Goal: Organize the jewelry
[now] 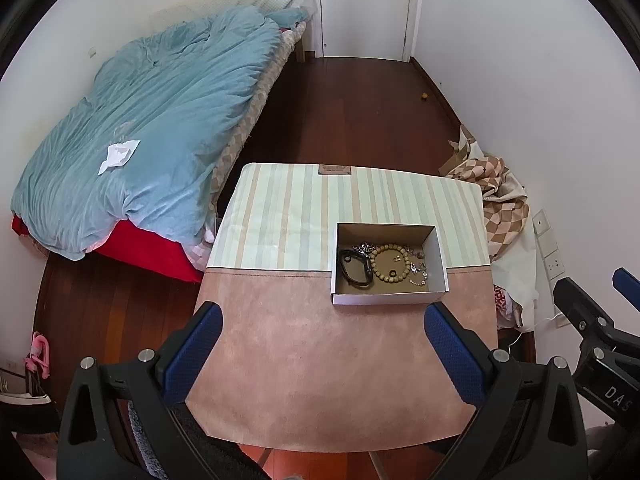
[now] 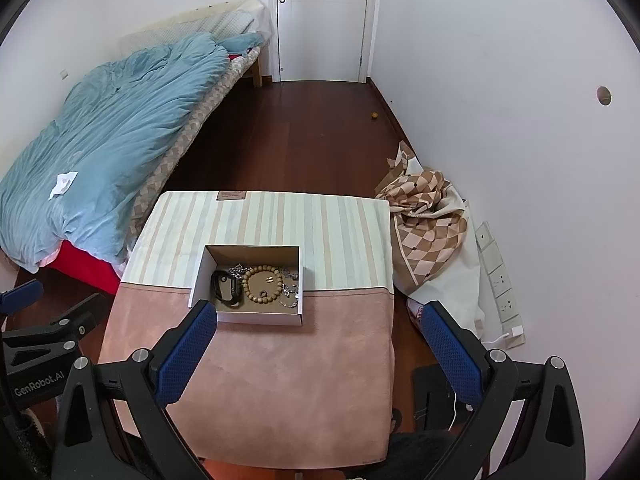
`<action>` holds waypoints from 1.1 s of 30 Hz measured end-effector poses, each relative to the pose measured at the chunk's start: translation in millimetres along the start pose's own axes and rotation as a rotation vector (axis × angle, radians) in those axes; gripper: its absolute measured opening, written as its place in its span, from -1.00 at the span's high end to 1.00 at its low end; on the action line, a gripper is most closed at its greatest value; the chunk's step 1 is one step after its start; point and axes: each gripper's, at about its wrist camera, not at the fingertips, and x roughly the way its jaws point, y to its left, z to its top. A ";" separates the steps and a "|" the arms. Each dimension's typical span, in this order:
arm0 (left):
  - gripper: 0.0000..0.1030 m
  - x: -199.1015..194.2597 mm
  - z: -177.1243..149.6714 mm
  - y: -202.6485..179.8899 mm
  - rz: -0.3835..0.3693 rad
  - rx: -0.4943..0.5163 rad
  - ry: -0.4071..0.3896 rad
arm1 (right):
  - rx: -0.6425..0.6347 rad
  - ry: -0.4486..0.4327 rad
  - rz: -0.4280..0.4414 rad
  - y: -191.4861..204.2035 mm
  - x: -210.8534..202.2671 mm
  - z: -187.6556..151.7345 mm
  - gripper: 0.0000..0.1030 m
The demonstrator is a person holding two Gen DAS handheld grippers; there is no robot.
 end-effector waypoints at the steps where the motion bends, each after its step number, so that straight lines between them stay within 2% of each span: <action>1: -1.00 -0.1 -0.5 0.1 0.000 0.000 -0.001 | -0.001 0.000 0.000 0.4 0.3 -0.8 -1.00; 33: -1.00 -2.5 -3.2 3.0 0.010 -0.004 -0.015 | -0.008 0.015 0.006 11.7 7.9 -7.9 -1.00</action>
